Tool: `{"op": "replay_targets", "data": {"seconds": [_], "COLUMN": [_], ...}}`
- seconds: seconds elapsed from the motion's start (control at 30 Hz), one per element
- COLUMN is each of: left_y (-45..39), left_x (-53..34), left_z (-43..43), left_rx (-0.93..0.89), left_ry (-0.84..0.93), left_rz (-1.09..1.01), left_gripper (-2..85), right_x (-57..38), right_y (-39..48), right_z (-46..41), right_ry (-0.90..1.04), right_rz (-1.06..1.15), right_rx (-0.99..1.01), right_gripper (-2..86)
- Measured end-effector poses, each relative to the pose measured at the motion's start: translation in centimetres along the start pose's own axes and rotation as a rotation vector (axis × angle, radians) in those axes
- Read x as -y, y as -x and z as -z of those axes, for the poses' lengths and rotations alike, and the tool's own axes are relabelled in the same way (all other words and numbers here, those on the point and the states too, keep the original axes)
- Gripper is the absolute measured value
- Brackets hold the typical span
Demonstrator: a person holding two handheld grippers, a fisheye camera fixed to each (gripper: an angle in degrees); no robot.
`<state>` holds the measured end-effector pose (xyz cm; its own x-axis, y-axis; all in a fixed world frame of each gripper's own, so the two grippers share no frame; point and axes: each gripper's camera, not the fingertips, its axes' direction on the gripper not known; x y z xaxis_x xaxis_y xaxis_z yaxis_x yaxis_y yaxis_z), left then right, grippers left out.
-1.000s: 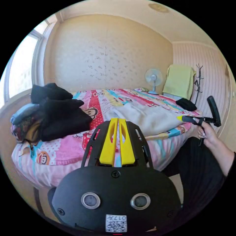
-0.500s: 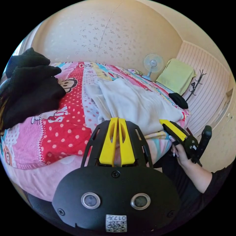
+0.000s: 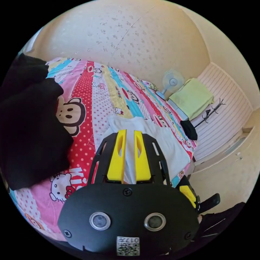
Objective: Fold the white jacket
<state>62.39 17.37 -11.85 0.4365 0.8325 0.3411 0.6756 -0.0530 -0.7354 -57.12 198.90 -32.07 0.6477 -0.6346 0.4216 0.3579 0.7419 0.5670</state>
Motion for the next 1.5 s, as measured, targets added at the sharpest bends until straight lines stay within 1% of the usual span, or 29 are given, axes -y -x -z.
{"op": "replay_targets", "data": {"seconds": [0.07, 0.13, 0.2, 0.23, 0.27, 0.33, 0.4, 0.47, 0.53, 0.6, 0.67, 0.73, 0.87, 0.93, 1.0, 1.07, 1.1, 1.23, 1.3, 1.4, 1.5], "left_y": [2.9, 4.3, 5.0, 5.0, 5.1, 5.4, 6.0, 6.6, 6.8, 6.7, 6.1, 5.4, 3.9, 3.9, 4.4, 5.8, 6.1, 6.6, 6.7, 6.4, 5.5], "left_x": [2.0, 2.6, 2.8, 2.8, 2.5, 2.1, 1.8, 1.6, 1.8, 2.3, 3.3, 4.4, 6.5, 6.6, 6.4, 6.0, 5.9, 5.5, 5.1, 4.9, 5.8], "left_z": [-2.4, -4.0, -5.1, -5.6, -5.9, -6.0, -5.8, -5.4, -4.8, -4.2, -3.7, -3.0, -0.9, -0.3, -0.4, -1.7, -2.1, -4.2, -5.0, -5.2, -4.5], "left_rx": [-0.064, -0.109, -0.117, -0.092, -0.055, -0.053, -0.085, -0.134, -0.166, -0.193, -0.225, -0.215, -0.129, -0.075, -0.086, -0.158, -0.165, -0.048, -0.066, -0.113, -0.118], "left_ry": [0.081, 0.131, 0.165, 0.184, 0.194, 0.184, 0.16, 0.154, 0.144, 0.14, 0.179, 0.199, 0.215, 0.197, 0.178, 0.211, 0.222, 0.278, 0.288, 0.257, 0.256], "left_rz": [0.122, 0.184, 0.205, 0.193, 0.19, 0.198, 0.233, 0.279, 0.284, 0.281, 0.269, 0.238, 0.147, 0.131, 0.129, 0.201, 0.219, 0.23, 0.256, 0.287, 0.266], "left_gripper": [5.2, 4.0, 2.1, 0.8, 0.1, -0.5, -0.7, -0.9, -0.9, -1.0, -1.0, -1.0, -0.9, -0.8, -0.6, -0.1, -0.1, -0.7, -0.9, -1.0, -1.0], "right_x": [0.4, 0.5, 0.6, 0.7, 0.7, 0.6, 0.4, 0.0, -0.4, -0.7, -1.1, -1.4, -1.2, -1.2, -1.4, -1.6, -1.7, -1.6, -1.7, -1.9, -1.5], "right_y": [2.2, 4.0, 4.3, 4.3, 4.3, 4.0, 3.4, 2.5, 1.4, 0.6, -0.2, -1.2, -2.0, -2.3, -2.6, -2.9, -2.9, -2.8, -3.0, -3.3, -3.3], "right_z": [-1.3, -3.1, -4.3, -5.1, -5.6, -8.1, -9.2, -9.0, -8.6, -8.3, -7.7, -6.8, -5.4, -5.5, -5.6, -5.6, -5.6, -5.6, -5.6, -4.9, -4.9], "right_ry": [0.067, 0.139, 0.184, 0.2, 0.211, 0.332, 0.37, 0.321, 0.285, 0.267, 0.241, 0.21, 0.164, 0.193, 0.2, 0.187, 0.187, 0.184, 0.186, 0.139, 0.155], "right_rz": [0.001, -0.031, -0.061, -0.08, -0.087, -0.118, -0.15, -0.209, -0.262, -0.296, -0.342, -0.387, -0.361, -0.338, -0.34, -0.361, -0.37, -0.342, -0.341, -0.346, -0.314], "right_rx": [0.017, 0.048, 0.08, 0.082, 0.066, -0.046, -0.05, -0.03, 0.011, 0.051, 0.094, 0.151, 0.18, 0.175, 0.175, 0.187, 0.192, 0.179, 0.193, 0.217, 0.162], "right_gripper": [7.3, 8.1, 8.8, 9.1, 9.2, 9.2, 8.9, 7.8, 4.7, 3.5, 2.7, 1.7, 1.0, 0.8, 0.7, 0.6, 0.6, 0.5, 0.5, 0.9, 2.1]}}
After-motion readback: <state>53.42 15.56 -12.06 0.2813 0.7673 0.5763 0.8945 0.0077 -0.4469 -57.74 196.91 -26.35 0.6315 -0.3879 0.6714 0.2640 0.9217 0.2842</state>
